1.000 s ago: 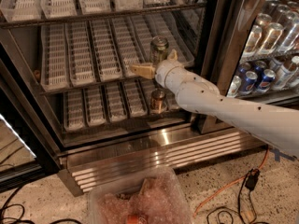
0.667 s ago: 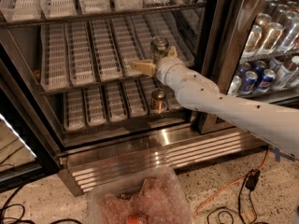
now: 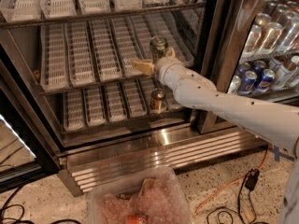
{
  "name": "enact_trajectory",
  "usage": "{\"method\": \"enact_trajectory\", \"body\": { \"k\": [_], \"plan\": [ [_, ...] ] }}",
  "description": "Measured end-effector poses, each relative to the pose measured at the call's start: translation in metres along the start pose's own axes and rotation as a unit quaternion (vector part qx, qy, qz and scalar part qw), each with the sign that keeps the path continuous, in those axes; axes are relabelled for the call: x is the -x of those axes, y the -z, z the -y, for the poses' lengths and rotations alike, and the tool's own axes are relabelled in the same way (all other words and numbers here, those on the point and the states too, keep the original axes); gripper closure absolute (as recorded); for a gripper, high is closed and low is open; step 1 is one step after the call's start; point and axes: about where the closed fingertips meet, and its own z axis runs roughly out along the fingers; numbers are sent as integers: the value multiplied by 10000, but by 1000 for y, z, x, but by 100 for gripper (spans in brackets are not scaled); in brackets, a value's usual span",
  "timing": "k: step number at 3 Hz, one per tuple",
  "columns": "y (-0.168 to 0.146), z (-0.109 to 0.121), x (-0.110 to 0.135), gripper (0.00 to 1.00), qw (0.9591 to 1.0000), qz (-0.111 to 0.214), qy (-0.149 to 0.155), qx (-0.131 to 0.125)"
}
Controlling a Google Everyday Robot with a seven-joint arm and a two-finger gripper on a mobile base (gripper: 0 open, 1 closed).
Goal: Pick green can from middle shelf of fridge
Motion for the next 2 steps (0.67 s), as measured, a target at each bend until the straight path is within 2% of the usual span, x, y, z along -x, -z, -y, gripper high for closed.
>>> {"method": "enact_trajectory", "body": {
  "k": [2],
  "plan": [
    [-1, 0, 5, 66, 10000, -28, 7, 3]
  ]
}}
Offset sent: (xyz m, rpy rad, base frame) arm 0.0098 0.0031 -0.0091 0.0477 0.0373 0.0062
